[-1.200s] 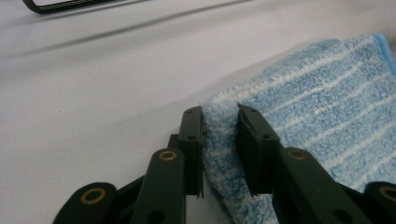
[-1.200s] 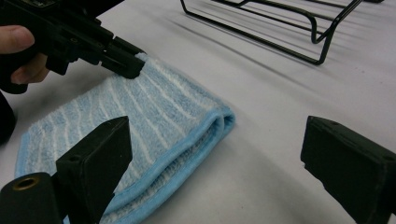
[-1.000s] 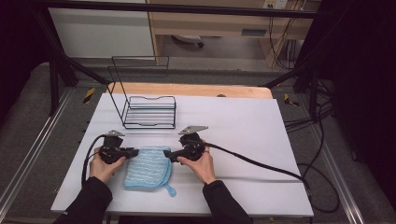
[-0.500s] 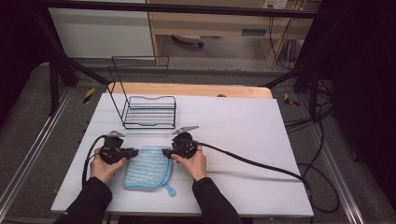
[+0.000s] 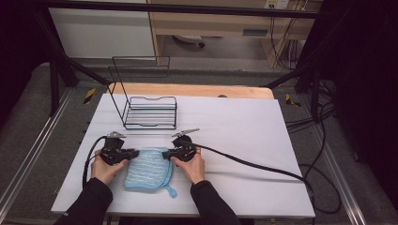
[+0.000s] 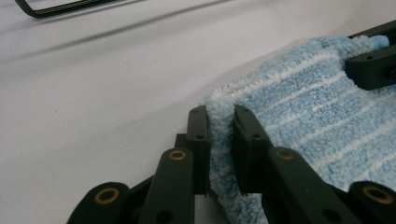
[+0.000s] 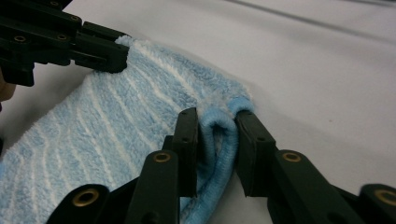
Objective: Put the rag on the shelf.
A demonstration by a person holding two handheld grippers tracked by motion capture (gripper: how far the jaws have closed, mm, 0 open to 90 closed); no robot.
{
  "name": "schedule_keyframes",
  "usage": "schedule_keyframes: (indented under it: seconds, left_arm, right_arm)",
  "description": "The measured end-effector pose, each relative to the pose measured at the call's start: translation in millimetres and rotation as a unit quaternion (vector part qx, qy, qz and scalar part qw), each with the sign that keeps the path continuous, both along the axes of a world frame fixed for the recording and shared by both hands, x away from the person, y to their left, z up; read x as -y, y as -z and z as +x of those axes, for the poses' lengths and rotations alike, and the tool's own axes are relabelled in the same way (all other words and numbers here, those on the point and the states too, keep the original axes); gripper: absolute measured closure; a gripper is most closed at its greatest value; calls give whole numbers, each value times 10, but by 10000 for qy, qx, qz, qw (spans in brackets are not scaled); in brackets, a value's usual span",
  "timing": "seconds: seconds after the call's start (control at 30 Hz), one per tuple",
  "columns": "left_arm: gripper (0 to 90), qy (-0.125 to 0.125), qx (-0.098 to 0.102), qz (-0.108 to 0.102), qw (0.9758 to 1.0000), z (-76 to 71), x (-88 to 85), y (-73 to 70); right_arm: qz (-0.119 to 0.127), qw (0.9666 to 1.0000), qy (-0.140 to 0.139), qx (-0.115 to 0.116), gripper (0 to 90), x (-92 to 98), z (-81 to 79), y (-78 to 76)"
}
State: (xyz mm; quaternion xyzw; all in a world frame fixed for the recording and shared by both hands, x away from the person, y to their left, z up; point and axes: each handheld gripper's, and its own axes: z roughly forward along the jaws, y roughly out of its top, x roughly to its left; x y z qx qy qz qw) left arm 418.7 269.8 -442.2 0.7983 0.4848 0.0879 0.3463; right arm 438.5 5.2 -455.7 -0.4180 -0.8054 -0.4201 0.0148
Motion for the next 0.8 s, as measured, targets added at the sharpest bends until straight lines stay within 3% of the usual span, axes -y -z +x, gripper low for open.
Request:
schedule_keyframes:
  seconds: [0.3,0.53,0.7,0.8]
  left_arm:
    - [802,5,-57,-171,9998,8,-38,7]
    - [817,-45,-128,-377,9992,8,-86,-4]
    - [821,-44,25,-546,9985,-31,-135,-70]
    - [822,-25,266,-735,9969,-107,-177,-165]
  right_arm:
    - [95,9997,50,-223,779,4,26,8]
    - [195,9995,72,-254,791,17,41,-14]
    - [334,9993,30,-175,798,41,28,-59]
    - [411,9991,-8,-57,799,57,-1,-133]
